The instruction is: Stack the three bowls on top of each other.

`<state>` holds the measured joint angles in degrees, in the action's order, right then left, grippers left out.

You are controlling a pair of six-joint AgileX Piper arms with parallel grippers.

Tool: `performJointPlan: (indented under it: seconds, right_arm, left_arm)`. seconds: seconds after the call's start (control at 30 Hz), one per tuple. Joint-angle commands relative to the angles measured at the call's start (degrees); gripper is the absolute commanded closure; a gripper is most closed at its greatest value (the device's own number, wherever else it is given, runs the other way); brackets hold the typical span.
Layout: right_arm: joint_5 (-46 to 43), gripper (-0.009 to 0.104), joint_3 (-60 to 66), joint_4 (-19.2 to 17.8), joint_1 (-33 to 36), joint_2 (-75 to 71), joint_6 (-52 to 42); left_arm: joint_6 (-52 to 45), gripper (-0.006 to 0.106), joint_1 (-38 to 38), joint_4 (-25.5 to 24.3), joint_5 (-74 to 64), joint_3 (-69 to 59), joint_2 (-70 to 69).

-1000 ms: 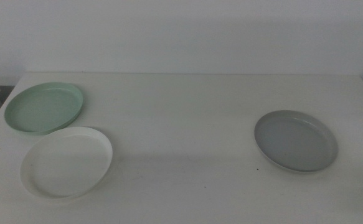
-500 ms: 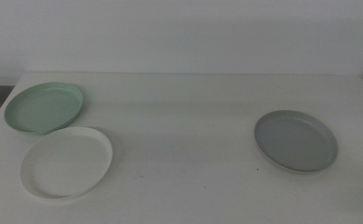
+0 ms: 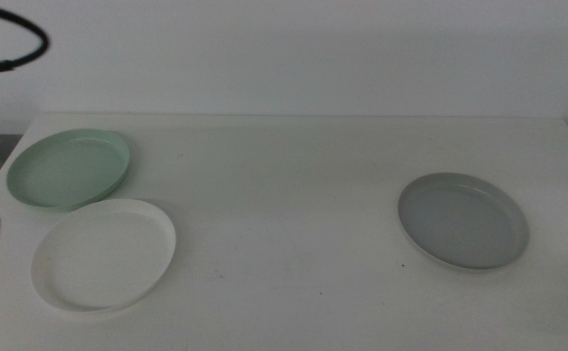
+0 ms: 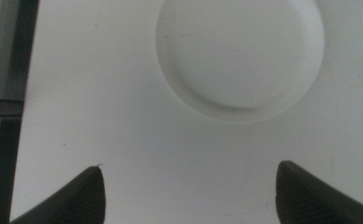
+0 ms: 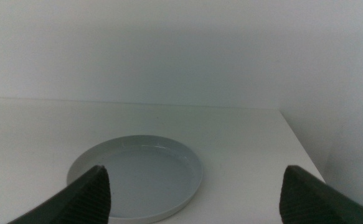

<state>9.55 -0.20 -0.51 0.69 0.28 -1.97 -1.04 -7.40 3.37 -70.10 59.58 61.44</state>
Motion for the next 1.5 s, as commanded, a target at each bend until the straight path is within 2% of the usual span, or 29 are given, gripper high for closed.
performJointPlan:
  seconds: [0.0, 0.2, 0.4, 0.67, 1.0, 1.23, 1.47]
  right_arm:
    - [-0.55, 0.007, 0.2, -0.61, -0.17, -0.28, -0.18]
    - [-0.55, 0.007, 0.2, -0.61, -0.17, -0.28, -0.18]
    - [-0.55, 0.007, 0.2, -0.61, -0.17, -0.28, -0.18]
    - [-0.55, 0.007, 0.2, -0.61, -0.17, -0.28, -0.18]
    - [-0.55, 0.007, 0.2, -0.61, -0.17, -0.28, -0.18]
    - [-0.55, 0.007, 0.2, -0.61, -0.17, -0.28, -0.18]
    - [-0.55, 0.007, 0.2, -0.61, -0.17, -0.28, -0.18]
  left_arm:
    - [-0.4, 0.007, -0.1, -0.03, 0.13, 1.42, 4.08]
    - [-4.88, 0.007, -1.39, 0.48, 7.68, 1.85, 13.68]
    - [-14.92, 0.007, -6.26, 7.69, 14.51, 1.85, 23.03]
    - [-18.75, 0.007, -6.85, 7.83, 24.47, 1.85, 34.05]
    - [-22.85, 0.009, -6.85, 8.33, 27.09, 1.74, 43.87]
    - [-23.08, 0.028, -6.85, 8.33, 29.12, 1.74, 45.18]
    - [-21.45, 0.065, -6.85, 9.35, 29.17, 1.65, 45.18]
